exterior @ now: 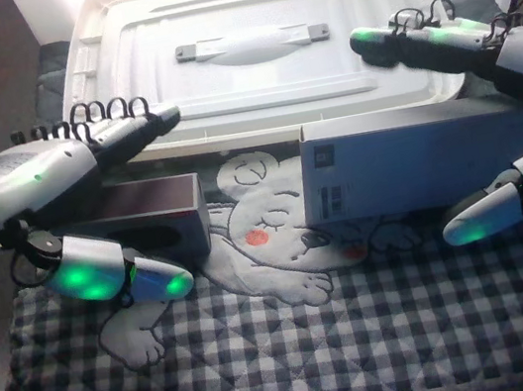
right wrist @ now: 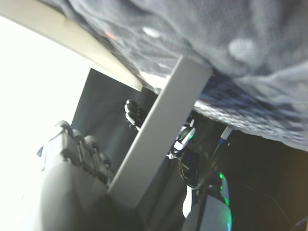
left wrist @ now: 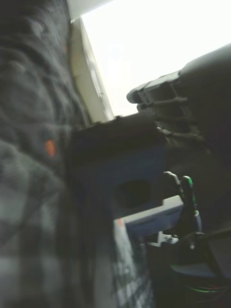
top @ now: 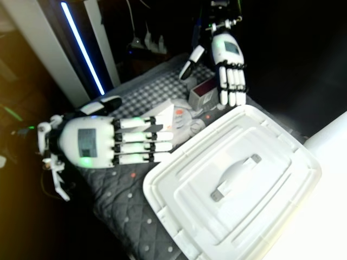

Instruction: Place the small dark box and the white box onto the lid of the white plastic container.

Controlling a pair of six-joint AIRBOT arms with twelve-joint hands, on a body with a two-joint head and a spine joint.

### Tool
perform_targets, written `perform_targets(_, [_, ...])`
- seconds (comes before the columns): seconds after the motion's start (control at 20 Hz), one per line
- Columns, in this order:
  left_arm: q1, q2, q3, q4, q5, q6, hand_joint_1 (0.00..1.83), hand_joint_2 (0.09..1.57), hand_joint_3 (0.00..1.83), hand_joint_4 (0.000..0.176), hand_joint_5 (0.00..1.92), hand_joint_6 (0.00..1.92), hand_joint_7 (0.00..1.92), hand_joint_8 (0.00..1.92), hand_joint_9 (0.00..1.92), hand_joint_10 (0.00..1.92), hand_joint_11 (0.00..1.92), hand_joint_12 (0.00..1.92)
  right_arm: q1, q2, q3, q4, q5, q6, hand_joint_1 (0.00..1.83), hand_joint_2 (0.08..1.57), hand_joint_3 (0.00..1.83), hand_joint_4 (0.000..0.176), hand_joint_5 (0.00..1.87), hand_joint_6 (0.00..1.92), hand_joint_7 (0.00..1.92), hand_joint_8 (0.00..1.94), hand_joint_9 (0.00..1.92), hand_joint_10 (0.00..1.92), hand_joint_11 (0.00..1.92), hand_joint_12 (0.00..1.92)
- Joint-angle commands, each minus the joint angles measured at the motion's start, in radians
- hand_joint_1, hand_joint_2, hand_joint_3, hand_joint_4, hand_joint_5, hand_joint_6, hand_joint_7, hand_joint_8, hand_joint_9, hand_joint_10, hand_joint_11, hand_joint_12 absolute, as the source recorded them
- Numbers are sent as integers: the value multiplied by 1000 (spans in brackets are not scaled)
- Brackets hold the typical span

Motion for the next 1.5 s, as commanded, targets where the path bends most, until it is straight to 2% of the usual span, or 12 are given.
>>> perform_targets(0.0, [-9,-5,4,-6,-99,-1,615,813,5,69,96,6,146,7,121,12,90,68,8,-1,3,9,82,10,819,640,0,31,211,1,783,9,748,22,185,801])
perform_targets(0.05, [-9,-7,4,-4,-97,-1,678,849,0,0,349,21,435,13,417,11,10,951,8,-1,3,4,82,13,985,777,12,0,558,24,1130,40,1224,103,868,938])
perform_targets(0.2, [-9,-14,5,10,-94,-1,908,936,4,0,741,47,896,41,893,81,412,1050,8,-1,2,-4,83,17,1230,992,7,0,1130,378,1267,489,1256,85,624,1274])
perform_targets(0.25, [-9,-16,6,12,-93,-1,1203,1016,4,0,942,723,1242,358,1156,113,711,1126,8,-1,2,-5,83,17,1270,1056,16,0,1181,352,1063,1067,1086,928,674,1703])
perform_targets(0.3, [-9,-18,8,12,-92,-1,1370,1007,0,0,1056,640,1258,504,1215,646,889,1173,8,-1,2,-5,83,17,1282,1064,7,0,1217,279,1058,1130,1041,1299,727,1832])
perform_targets(0.4, [-9,-21,9,12,-90,-1,1405,1039,0,0,1062,584,1153,813,1105,986,914,1241,8,-1,0,-5,83,17,1273,1024,0,0,1222,463,1198,752,1025,797,613,1426])
perform_targets(0.7, [-10,-20,11,11,-128,-2,1299,1027,0,0,1152,515,1211,814,1162,752,982,1280,8,1,2,-4,95,17,1273,1035,0,0,1143,592,1205,754,1057,733,676,1383])
perform_targets(1.05, [-131,9,24,54,-240,-7,1387,1078,1,0,1008,874,1022,908,981,1105,753,1315,132,15,27,-46,138,16,1279,1075,0,0,1330,66,986,1252,840,1511,680,1901])
perform_targets(1.2, [-280,-52,118,82,-161,38,1248,1126,1,0,973,895,931,1148,786,914,568,1326,212,0,76,-43,94,-83,1296,1029,0,0,1337,90,1160,958,1077,1384,962,1780])
perform_targets(1.35, [-387,-138,240,90,-64,47,1371,1115,0,0,923,921,962,1052,921,1207,670,1356,327,-24,116,-44,-32,-213,1303,983,0,0,1205,500,1471,249,1373,577,1125,1236])
perform_targets(1.4, [-427,-175,293,90,-8,56,1376,1112,0,0,918,960,971,998,932,1204,697,1328,372,-41,137,-62,-109,-261,1299,989,0,0,1179,565,1449,271,1383,478,1088,1221])
perform_targets(1.45, [-455,-216,353,89,44,57,1365,1115,0,0,950,900,969,1012,903,1262,653,1399,416,-72,179,-94,-164,-266,1281,1071,10,0,1083,570,1115,1011,1212,993,1010,1533])
